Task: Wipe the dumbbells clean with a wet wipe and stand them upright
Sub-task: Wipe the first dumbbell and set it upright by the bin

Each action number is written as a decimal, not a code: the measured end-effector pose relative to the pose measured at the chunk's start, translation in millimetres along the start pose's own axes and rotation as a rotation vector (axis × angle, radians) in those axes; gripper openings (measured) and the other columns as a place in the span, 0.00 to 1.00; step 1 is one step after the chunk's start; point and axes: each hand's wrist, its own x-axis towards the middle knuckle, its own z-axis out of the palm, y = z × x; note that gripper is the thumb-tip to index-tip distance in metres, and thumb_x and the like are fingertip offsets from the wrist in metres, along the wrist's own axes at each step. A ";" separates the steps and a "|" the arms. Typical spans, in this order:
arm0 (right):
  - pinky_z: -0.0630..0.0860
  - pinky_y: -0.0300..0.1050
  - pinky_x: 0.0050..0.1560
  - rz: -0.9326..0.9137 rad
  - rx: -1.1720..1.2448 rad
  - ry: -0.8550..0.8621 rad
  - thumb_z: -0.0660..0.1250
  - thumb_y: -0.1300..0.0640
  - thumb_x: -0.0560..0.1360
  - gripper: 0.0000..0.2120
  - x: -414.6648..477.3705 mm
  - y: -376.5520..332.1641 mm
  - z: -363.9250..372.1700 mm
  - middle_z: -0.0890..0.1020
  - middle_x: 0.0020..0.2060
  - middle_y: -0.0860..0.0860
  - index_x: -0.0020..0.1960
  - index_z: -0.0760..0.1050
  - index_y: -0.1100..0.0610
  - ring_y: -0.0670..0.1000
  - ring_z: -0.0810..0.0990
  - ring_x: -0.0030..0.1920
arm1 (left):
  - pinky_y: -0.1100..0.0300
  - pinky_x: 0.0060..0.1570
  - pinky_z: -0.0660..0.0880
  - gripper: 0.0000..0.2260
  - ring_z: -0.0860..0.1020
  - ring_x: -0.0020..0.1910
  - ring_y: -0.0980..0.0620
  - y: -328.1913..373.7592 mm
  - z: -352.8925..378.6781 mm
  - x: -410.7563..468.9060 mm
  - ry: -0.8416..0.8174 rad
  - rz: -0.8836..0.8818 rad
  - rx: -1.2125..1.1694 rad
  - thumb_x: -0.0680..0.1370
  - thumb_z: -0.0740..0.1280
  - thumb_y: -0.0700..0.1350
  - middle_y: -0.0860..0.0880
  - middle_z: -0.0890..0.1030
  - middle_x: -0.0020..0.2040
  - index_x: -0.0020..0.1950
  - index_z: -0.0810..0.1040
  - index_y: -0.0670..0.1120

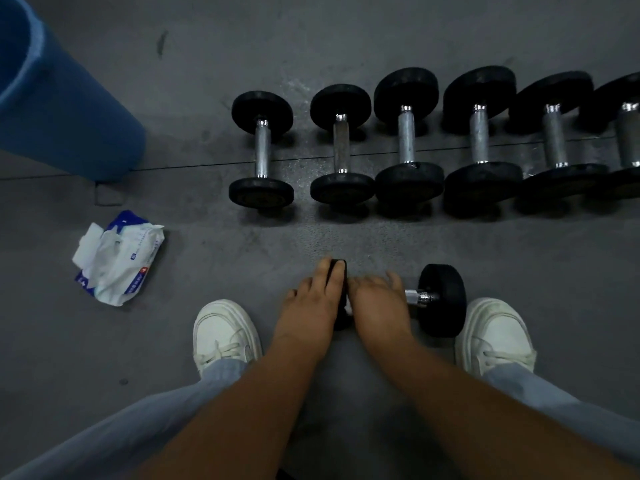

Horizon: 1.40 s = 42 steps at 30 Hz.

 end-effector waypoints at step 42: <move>0.54 0.54 0.73 0.030 0.078 -0.070 0.60 0.54 0.78 0.12 11.0 -2.8 -8.9 0.80 0.54 0.47 0.60 0.72 0.47 0.51 0.75 0.60 | 0.43 0.76 0.50 0.44 0.50 0.79 0.47 -2.3 -7.4 16.1 -0.013 0.006 0.099 0.76 0.70 0.48 0.48 0.47 0.80 0.79 0.41 0.51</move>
